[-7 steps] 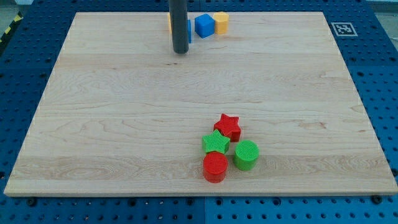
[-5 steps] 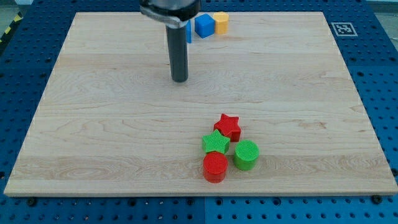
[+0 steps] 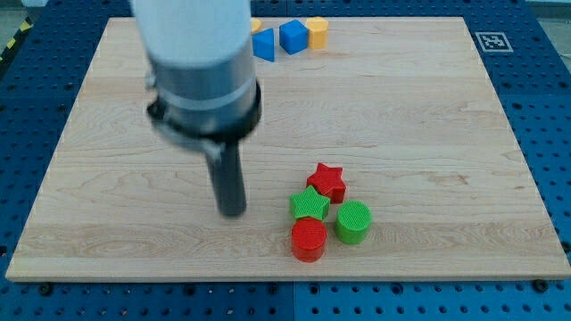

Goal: Slide the red star towards the blue cube

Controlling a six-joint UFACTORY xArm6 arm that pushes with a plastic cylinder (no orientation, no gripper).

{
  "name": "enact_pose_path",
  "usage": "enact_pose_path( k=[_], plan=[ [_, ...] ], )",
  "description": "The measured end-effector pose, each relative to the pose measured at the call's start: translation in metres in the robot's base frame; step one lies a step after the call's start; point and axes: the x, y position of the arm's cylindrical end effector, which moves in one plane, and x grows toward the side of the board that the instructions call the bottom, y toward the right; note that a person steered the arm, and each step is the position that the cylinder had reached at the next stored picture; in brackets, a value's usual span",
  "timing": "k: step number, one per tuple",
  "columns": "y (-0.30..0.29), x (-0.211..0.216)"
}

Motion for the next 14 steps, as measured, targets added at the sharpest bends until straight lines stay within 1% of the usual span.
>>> enact_pose_path(
  k=[1,3,4,5,8,10,12,13,14],
  plan=[
    [0.005,0.04],
    [0.084,0.04],
    [0.101,0.039],
    [0.101,0.036],
    [0.104,-0.025],
    [0.105,-0.059],
    [0.118,-0.083],
    [0.12,-0.107],
    [0.123,-0.141]
  ],
)
